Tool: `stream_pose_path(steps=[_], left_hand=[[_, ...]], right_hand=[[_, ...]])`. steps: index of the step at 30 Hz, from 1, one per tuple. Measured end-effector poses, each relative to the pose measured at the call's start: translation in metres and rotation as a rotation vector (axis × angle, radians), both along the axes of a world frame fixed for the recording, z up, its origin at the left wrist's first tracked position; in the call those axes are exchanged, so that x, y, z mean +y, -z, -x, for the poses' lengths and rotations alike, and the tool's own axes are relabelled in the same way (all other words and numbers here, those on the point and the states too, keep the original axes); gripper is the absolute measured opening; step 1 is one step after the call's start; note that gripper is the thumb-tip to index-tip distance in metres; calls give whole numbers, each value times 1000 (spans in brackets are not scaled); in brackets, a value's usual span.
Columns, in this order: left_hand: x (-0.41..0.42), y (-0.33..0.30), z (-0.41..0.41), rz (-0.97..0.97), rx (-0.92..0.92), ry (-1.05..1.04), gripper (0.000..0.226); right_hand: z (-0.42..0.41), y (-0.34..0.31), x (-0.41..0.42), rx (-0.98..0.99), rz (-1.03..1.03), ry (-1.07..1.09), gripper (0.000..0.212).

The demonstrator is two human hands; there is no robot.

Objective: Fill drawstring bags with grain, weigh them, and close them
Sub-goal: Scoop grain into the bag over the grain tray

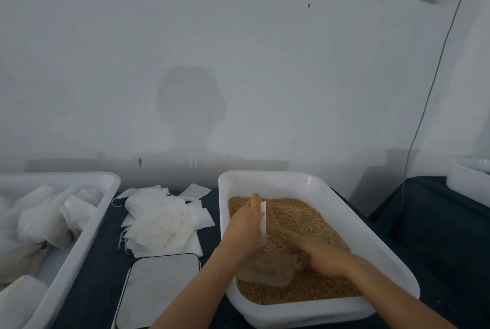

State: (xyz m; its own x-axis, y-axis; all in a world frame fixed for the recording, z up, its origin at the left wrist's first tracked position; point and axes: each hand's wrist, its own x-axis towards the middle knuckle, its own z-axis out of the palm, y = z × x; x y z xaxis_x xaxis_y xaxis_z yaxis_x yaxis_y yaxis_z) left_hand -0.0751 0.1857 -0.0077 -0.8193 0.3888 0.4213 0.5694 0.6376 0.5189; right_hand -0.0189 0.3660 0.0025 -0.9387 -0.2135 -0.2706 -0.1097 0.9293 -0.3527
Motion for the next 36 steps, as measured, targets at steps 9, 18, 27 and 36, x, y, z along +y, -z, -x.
stream_pose_path(steps=[9, 18, 27, 36], left_hand=[[-3, -4, 0, -121, -6, 127, 9], [-17, -15, -1, -584, -246, 154, 19], [-14, -18, -3, -503, -390, 51, 23], [-61, -30, -25, -713, -165, -5, 26]], right_hand=[[9, -9, 7, 33, 240, 76, 51], [26, -16, -33, 189, 887, 283, 20], [23, -15, -44, 495, 1030, 387, 10], [17, -44, -96, 665, 819, 297, 20]])
